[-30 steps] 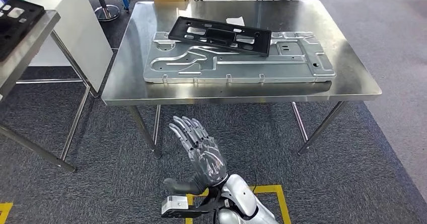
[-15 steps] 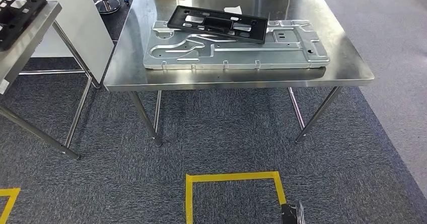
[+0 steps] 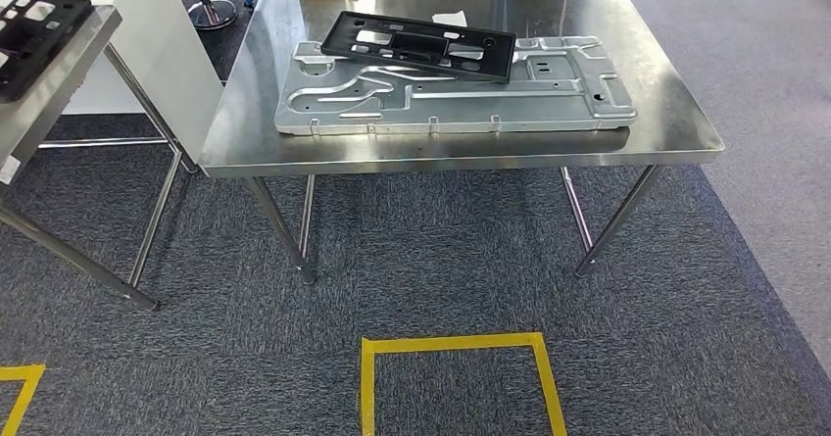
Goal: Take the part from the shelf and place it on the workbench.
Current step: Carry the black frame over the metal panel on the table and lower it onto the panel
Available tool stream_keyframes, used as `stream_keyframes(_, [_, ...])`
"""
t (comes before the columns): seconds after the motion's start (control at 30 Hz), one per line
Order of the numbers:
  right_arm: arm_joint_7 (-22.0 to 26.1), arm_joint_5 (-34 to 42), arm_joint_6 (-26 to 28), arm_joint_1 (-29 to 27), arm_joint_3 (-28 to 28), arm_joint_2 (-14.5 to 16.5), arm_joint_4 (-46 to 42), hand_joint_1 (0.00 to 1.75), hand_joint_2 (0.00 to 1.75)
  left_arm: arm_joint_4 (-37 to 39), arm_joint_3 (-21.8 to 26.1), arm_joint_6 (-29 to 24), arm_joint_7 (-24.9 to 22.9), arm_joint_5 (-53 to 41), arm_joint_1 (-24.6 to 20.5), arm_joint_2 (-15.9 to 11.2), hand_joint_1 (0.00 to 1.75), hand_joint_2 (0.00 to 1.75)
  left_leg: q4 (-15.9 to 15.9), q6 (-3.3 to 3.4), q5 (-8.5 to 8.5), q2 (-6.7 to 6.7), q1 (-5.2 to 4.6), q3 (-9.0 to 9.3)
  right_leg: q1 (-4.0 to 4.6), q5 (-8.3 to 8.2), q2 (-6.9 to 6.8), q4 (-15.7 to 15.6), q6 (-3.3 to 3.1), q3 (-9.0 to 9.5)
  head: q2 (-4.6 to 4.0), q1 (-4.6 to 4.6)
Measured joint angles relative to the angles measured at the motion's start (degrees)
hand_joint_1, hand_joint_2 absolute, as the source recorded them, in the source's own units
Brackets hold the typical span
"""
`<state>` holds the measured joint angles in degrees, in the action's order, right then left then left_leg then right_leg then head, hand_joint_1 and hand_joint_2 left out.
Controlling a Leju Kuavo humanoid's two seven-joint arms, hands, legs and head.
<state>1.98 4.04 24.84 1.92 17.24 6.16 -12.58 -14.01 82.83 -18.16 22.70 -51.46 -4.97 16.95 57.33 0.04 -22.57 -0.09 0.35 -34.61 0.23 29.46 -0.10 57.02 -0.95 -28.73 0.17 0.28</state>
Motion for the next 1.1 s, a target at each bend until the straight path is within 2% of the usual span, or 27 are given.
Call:
stream_keyframes(0.17, [2.5, -1.6, -0.7, 0.0, -0.5, 0.0, 0.3, 0.00, 0.00, 0.0, 0.2, 0.5, 0.0, 0.0, -0.2, 0.1, 0.00, 0.00, 0.1, 0.02, -0.02, 0.00, -0.05, -0.12, -0.07, -0.04, -0.01, 0.0, 0.06, -0.03, 0.00, 0.01])
stream_keyframes(0.33, [3.3, -3.3, -0.3, 0.1, -1.5, 0.0, 0.6, 0.00, 0.00, 0.0, 0.3, 1.0, 0.8, 0.4, -0.3, 0.1, 0.00, 0.00, 0.7, 0.65, -0.40, -0.02, -0.24, -0.46, -0.32, -0.03, -0.03, 0.0, 0.53, -0.13, 0.00, -0.01])
stream_keyframes(0.43, [2.1, -4.5, 0.4, 0.1, -2.1, 0.0, 0.8, 0.00, 0.00, 0.0, 0.3, 1.7, 0.9, 0.4, -0.3, 0.0, 0.00, 0.00, 0.2, 1.14, 0.14, 0.03, -0.14, -0.31, -0.41, -0.09, -0.08, 0.0, 1.14, 0.04, 0.00, 0.00])
stream_keyframes(0.47, [1.5, -5.0, 0.6, 0.1, -2.4, -0.1, 0.9, 0.00, 0.00, 0.0, 0.3, 1.8, 0.9, 0.4, -0.3, 0.0, 0.00, 0.00, -0.4, 1.37, 0.58, 0.10, 0.03, -0.17, -0.41, 0.59, -0.06, 0.5, 1.38, -0.08, 0.00, 0.02])
stream_keyframes(0.5, [1.0, -5.3, 0.8, 0.1, -2.7, -0.1, 1.0, 0.00, 0.00, 0.0, 0.3, 1.9, 0.8, 0.4, -0.3, 0.0, 0.00, 0.00, -1.0, 1.58, 0.99, 0.21, 0.22, -0.11, -0.43, 2.09, 0.00, 1.9, 1.59, -0.56, 0.00, 0.10])
stream_keyframes(0.6, [0.1, -5.7, 1.1, 0.1, -3.3, -0.1, 1.2, 0.00, 0.00, 0.0, 0.3, 2.0, 0.7, 0.4, -0.3, 0.0, 0.00, 0.00, -1.5, 1.85, 1.74, 0.39, 0.37, -0.85, -0.99, 8.75, 0.11, 11.0, 2.45, -3.93, 0.00, 0.28])
stream_keyframes(0.63, [-0.2, -5.7, 1.2, 0.1, -3.5, -0.1, 1.3, 0.00, 0.00, 0.0, 0.3, 2.0, 0.7, 0.4, -0.3, 0.0, 0.00, 0.00, -1.4, 1.75, 1.96, 0.42, 0.40, -1.26, -1.33, 9.79, 0.10, 13.3, 2.82, -4.58, 0.00, 0.28])
stream_keyframes(0.67, [-0.4, -5.8, 1.3, 0.1, -3.6, -0.1, 1.3, 0.00, 0.00, 0.0, 0.3, 2.0, 0.6, 0.4, -0.3, 0.0, 0.00, 0.00, -1.2, 1.58, 2.20, 0.44, 0.47, -1.71, -1.73, 9.68, 0.09, 13.9, 3.22, -4.33, 0.00, 0.27])
stream_keyframes(0.7, [-0.6, -5.9, 1.4, 0.2, -3.7, -0.2, 1.4, 0.00, 0.00, 0.0, 0.3, 2.0, 0.6, 0.3, -0.4, 0.0, 0.00, 0.00, -1.0, 1.33, 2.44, 0.44, 0.61, -2.17, -2.16, 8.48, 0.08, 12.3, 3.62, -2.99, 0.00, 0.28])
stream_keyframes(0.77, [-0.9, -6.1, 1.5, 0.4, -4.0, -0.1, 1.4, 0.00, 0.00, 0.0, 0.3, 1.8, 0.6, 0.2, -0.4, 0.0, 0.00, 0.00, -0.2, 0.58, 2.95, 0.39, 0.89, -3.17, -2.96, 5.56, 0.13, 5.1, 4.49, 1.68, 0.00, 0.30])
stream_keyframes(0.8, [-0.9, -6.2, 1.6, 0.5, -4.1, -0.1, 1.4, 0.00, 0.00, -0.1, 0.3, 1.6, 0.6, 0.2, -0.4, -0.1, 0.00, 0.00, 0.1, 0.11, 3.23, 0.34, 0.97, -3.51, -3.04, 4.36, 0.33, 2.2, 4.58, 3.37, 0.00, 0.29])
stream_keyframes(0.83, [-0.9, -6.3, 1.6, 0.6, -4.2, 0.0, 1.4, 0.00, 0.00, -0.1, 0.3, 1.5, 0.7, 0.1, -0.4, -0.1, 0.00, 0.00, 0.4, -0.41, 3.57, 0.29, 0.97, -3.76, -3.01, 3.86, 0.54, 0.5, 4.34, 4.16, 0.00, 0.15])
stream_keyframes(0.87, [-0.9, -6.4, 1.7, 0.6, -4.3, 0.0, 1.4, 0.00, 0.00, -0.1, 0.3, 1.4, 0.8, 0.0, -0.4, -0.1, 0.00, 0.00, 0.4, -0.95, 4.03, 0.24, 0.94, -3.89, -2.76, 3.71, 0.76, 0.1, 3.84, 3.98, 0.00, -0.02])
stream_keyframes(0.93, [-0.9, -6.4, 1.8, 0.6, -4.4, -0.1, 1.4, 0.00, 0.00, -0.1, 0.3, 1.3, 1.0, -0.1, -0.3, -0.1, 0.00, 0.00, -0.1, -1.95, 5.11, 0.16, 1.19, -4.09, -2.40, 2.79, 0.85, 0.4, 2.41, 2.81, 0.00, -0.38])
stream_keyframes(0.97, [-0.9, -6.4, 1.9, 0.7, -4.4, -0.1, 1.4, 0.00, 0.00, -0.1, 0.3, 1.2, 1.1, -0.1, -0.2, -0.1, 0.00, 0.00, 0.0, -2.28, 4.62, 0.15, 1.41, -4.44, -2.27, 2.14, 0.69, 0.4, 1.75, 2.14, 0.00, -0.50])
stream_keyframes(1.0, [-0.9, -6.5, 1.9, 0.8, -4.4, -0.1, 1.5, 0.00, 0.00, -0.1, 0.3, 1.1, 1.3, -0.2, -0.2, -0.1, 0.00, 0.00, 1.2, -2.44, 2.72, 0.13, 1.58, -5.04, -2.20, 1.38, 0.49, 0.4, 1.09, 1.38, 0.00, -0.58])
stream_keyframes(1.03, [-0.9, -6.5, 2.0, 0.8, -4.4, -0.2, 1.5, 0.00, 0.00, -0.1, 0.2, 0.9, 1.4, -0.2, -0.1, -0.1, 0.00, 0.00, 3.6, -2.43, -0.39, 0.13, 1.68, -5.89, -2.13, 0.57, 0.26, 0.4, 0.55, 0.49, 0.00, -0.75])
stream_keyframes(1.1, [-0.9, -6.6, 2.1, 0.7, -4.4, -0.2, 1.5, 0.00, 0.00, -0.1, 0.2, 0.6, 1.6, -0.4, -0.2, 0.0, 0.00, 0.00, 11.6, -2.19, -7.76, 0.13, 1.50, -7.50, -1.65, -0.89, -0.04, 0.5, -0.04, -1.41, 0.00, -0.96])
